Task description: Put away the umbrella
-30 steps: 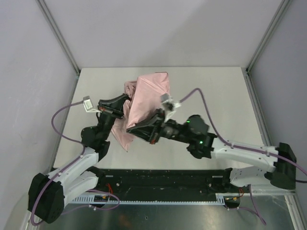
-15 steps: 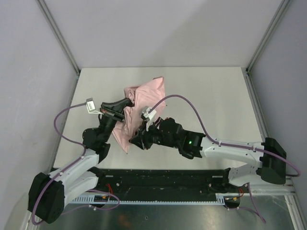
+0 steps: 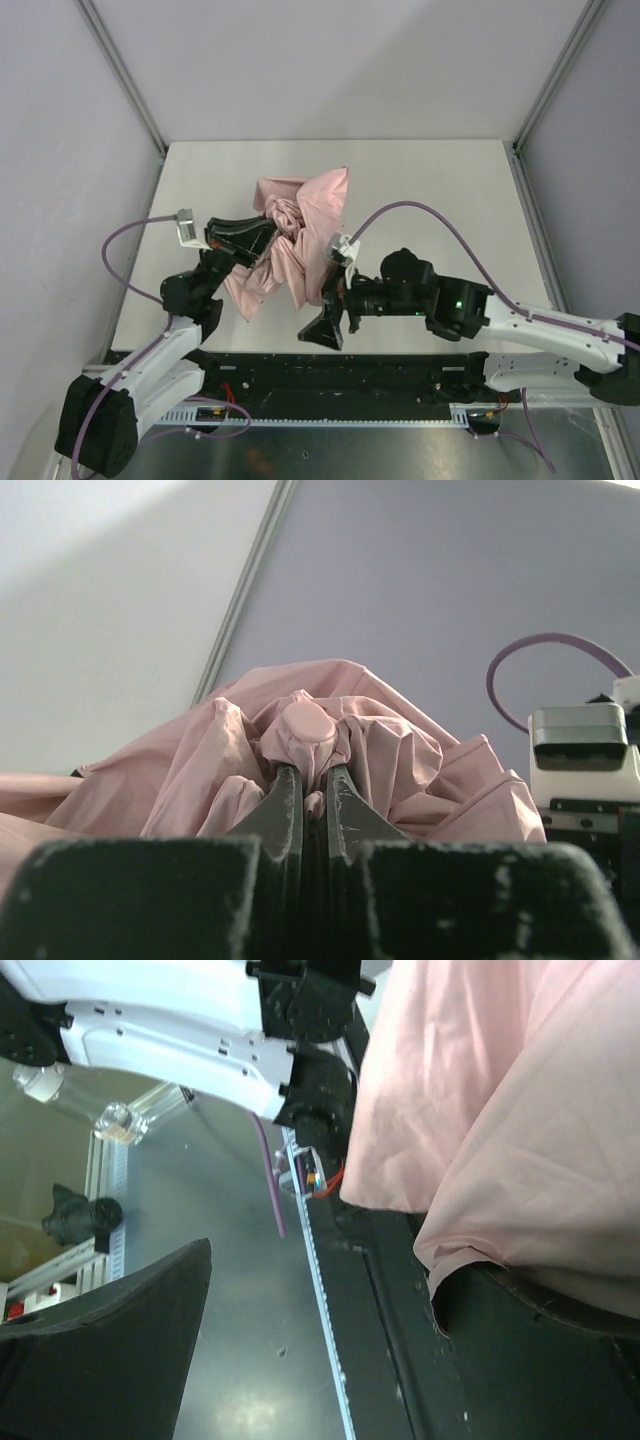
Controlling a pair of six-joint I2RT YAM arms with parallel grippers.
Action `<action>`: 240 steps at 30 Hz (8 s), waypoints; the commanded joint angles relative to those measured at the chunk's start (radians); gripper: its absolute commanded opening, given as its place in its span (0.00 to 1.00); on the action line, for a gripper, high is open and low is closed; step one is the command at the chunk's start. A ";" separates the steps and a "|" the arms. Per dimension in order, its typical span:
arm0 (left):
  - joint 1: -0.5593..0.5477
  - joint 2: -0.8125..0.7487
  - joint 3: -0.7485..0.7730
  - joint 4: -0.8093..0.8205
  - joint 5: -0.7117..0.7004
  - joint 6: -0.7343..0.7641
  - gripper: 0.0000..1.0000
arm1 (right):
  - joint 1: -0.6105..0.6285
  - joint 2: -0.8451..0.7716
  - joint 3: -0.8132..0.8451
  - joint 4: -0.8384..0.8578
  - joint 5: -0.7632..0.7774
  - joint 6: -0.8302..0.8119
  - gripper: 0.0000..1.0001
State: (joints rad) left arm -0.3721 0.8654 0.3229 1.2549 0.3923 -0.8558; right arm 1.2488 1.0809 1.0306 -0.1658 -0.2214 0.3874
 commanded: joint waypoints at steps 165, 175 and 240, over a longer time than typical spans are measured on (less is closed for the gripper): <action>-0.016 0.101 0.258 0.333 0.344 -0.215 0.98 | -0.298 0.109 -0.010 0.495 -0.471 0.142 0.00; 0.074 0.062 0.304 -0.075 0.336 -0.094 0.99 | -0.524 -0.170 -0.104 0.228 -0.383 0.106 0.00; 0.190 0.073 -0.113 -1.090 -0.003 -0.484 1.00 | -0.290 1.042 0.003 -0.045 -0.152 -0.516 0.00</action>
State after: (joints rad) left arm -0.1539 0.8486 0.1493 -0.0002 0.3492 -1.2892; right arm 0.9569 1.9553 1.1538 -0.0723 -0.2024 -0.2047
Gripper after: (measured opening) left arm 0.994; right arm 0.351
